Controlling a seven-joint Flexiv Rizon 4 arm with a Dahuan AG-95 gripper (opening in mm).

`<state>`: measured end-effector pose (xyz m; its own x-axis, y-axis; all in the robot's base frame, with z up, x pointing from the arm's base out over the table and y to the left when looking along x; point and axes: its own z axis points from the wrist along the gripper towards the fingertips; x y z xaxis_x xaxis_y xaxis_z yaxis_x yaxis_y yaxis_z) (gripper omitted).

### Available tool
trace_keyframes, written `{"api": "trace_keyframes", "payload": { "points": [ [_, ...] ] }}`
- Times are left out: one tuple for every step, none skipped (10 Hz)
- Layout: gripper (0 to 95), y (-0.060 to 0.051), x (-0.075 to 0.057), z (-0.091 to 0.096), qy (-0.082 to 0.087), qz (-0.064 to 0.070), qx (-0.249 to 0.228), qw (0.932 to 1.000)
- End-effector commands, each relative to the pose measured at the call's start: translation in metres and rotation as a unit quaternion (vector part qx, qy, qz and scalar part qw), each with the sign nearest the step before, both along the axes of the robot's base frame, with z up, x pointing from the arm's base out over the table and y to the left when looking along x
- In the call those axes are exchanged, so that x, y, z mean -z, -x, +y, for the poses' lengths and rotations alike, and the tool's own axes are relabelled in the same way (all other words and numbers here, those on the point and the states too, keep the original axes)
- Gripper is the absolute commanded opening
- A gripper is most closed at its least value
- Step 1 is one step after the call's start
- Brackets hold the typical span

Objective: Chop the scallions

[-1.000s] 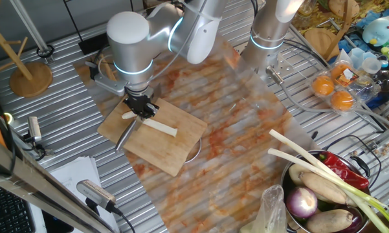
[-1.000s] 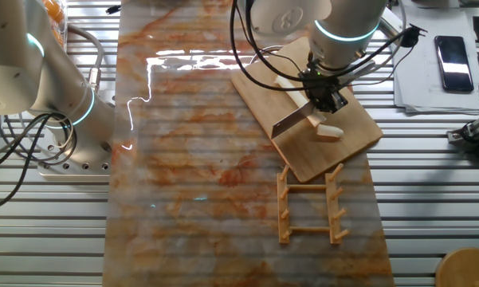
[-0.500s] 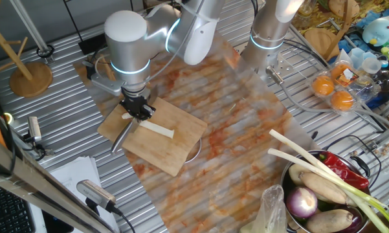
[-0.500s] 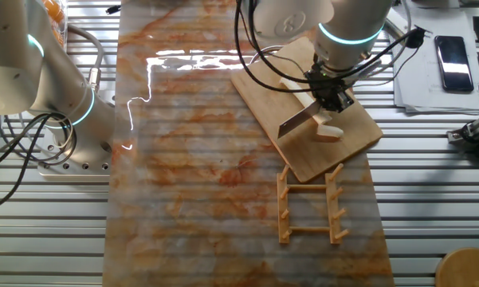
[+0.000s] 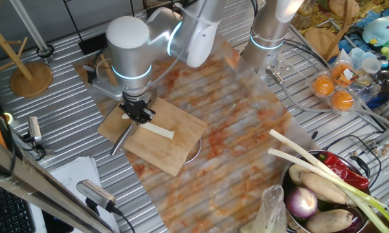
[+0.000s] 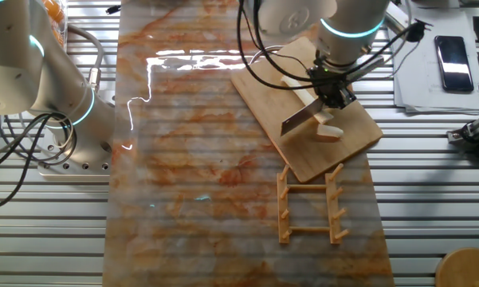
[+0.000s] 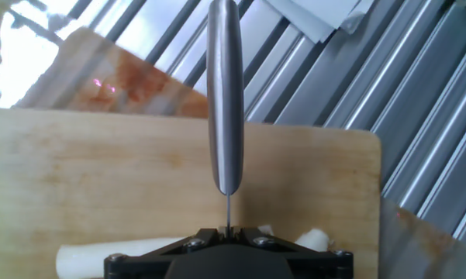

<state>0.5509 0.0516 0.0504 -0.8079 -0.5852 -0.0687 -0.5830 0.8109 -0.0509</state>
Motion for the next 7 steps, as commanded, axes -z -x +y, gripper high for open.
{"api": "trace_keyframes", "payload": {
  "points": [
    [0.0,0.015,0.03,-0.004,-0.001,-0.011,-0.004,0.9999],
    [0.0,0.021,0.032,-0.006,0.0,-0.012,-0.006,0.9999],
    [0.0,0.026,0.034,-0.007,0.0,-0.014,-0.006,0.9999],
    [0.0,0.028,0.038,-0.009,0.0,-0.018,-0.007,0.9998],
    [0.0,0.028,0.044,-0.009,0.0,-0.022,-0.007,0.9997],
    [0.0,0.026,0.054,-0.01,-0.004,-0.029,-0.006,0.9996],
    [0.0,0.022,0.056,-0.009,-0.003,-0.028,-0.006,0.9996]
  ]
}}
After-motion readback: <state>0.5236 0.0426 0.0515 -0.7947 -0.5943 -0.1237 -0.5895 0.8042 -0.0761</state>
